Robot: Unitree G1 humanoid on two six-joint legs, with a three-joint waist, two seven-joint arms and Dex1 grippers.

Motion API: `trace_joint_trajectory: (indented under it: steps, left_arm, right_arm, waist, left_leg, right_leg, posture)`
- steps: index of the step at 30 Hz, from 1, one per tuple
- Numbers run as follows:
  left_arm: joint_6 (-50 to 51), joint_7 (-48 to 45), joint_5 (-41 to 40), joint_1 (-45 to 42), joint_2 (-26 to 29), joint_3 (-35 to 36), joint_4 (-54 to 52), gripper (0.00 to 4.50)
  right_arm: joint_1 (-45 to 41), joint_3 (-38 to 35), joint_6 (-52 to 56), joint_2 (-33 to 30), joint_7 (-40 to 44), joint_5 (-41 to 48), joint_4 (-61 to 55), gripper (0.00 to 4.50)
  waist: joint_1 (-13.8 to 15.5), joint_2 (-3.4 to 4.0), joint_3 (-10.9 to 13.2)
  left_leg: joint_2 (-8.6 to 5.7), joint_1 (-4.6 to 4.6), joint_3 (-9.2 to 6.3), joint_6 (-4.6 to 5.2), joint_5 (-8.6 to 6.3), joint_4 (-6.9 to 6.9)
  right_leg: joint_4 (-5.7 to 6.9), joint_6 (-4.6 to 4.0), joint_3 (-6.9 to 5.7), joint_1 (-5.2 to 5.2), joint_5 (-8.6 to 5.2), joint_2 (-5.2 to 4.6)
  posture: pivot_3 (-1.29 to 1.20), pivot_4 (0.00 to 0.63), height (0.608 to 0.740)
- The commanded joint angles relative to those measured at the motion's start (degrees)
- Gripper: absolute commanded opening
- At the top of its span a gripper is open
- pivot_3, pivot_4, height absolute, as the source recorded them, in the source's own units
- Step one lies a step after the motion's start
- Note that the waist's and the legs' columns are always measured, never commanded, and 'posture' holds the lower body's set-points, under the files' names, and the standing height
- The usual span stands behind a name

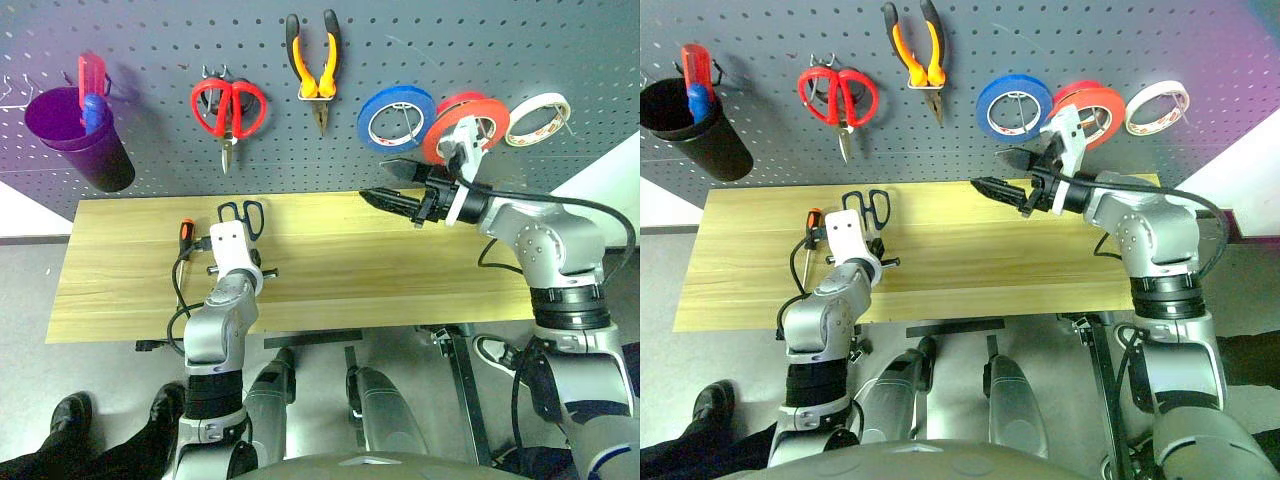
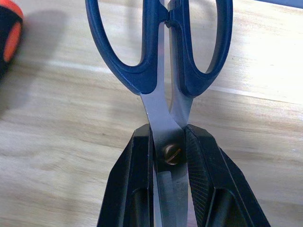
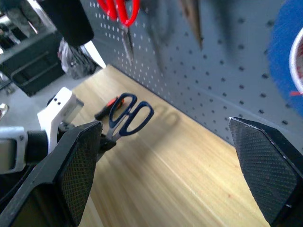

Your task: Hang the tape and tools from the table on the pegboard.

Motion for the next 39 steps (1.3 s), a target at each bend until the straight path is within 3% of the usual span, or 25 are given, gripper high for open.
trace_joint_trajectory:
  steps: [1, 9, 15, 33, 39]
  left_arm:
    - [-2.91, -2.88, 0.73, 0.62, 3.2, -1.58, -3.7, 0.63]
    - [-8.82, -11.17, 0.88, 0.01, 11.32, -3.93, -0.01, 0.63]
    - [-11.84, -17.76, -3.41, 2.46, 11.95, -2.36, 0.09, 0.63]
    - [-22.88, -24.99, -2.22, 13.18, 16.06, -6.84, -8.43, 0.63]
    - [-28.43, -28.35, -3.11, 13.2, 17.98, -6.79, -9.52, 0.63]
  right_arm:
    - [-1.01, -1.27, 0.31, -1.21, 3.48, 1.84, 0.03, 4.5]
    - [-2.85, -0.49, -2.49, -2.51, 7.51, -0.91, 4.58, 4.5]
    - [-3.98, -0.57, -4.63, -4.27, 10.02, -3.03, 7.91, 4.5]
    - [-3.71, 0.48, -8.56, -5.23, 14.48, -6.8, 11.67, 4.5]
    - [-2.6, 0.17, -8.52, -6.56, 16.64, -6.97, 11.89, 4.5]
  waist:
    - [0.1, 0.0, 0.0]
    - [1.38, 0.01, -0.01]
    - [1.77, 0.01, -0.01]
    - [1.7, 0.07, -0.05]
    - [1.7, 0.08, -0.07]
  left_leg:
    - [0.0, 0.0, 0.0, 0.0, 0.0, -0.01]
    - [-0.01, 0.0, 0.0, -0.07, 0.04, 0.0]
    - [-0.06, -0.06, 0.0, -0.32, 0.19, 0.01]
    - [-0.05, -0.05, -0.03, -0.37, 0.22, 0.03]
    - [-0.05, -0.05, -0.03, -0.4, 0.24, 0.04]
  right_leg:
    - [0.0, 0.0, 0.0, -0.01, 0.0, 0.0]
    - [0.01, -0.01, 0.0, -0.05, 0.0, -0.02]
    - [-0.02, -0.01, -0.03, -0.06, 0.0, -0.09]
    - [-0.02, -0.01, -0.09, -0.04, 0.0, -0.1]
    - [0.01, -0.01, -0.1, -0.05, 0.01, -0.1]
  posture:
    - [0.0, 0.358, 0.74]
    - [0.01, 0.342, 0.74]
    - [0.01, 0.332, 0.74]
    - [0.01, 0.299, 0.74]
    - [0.01, 0.286, 0.74]
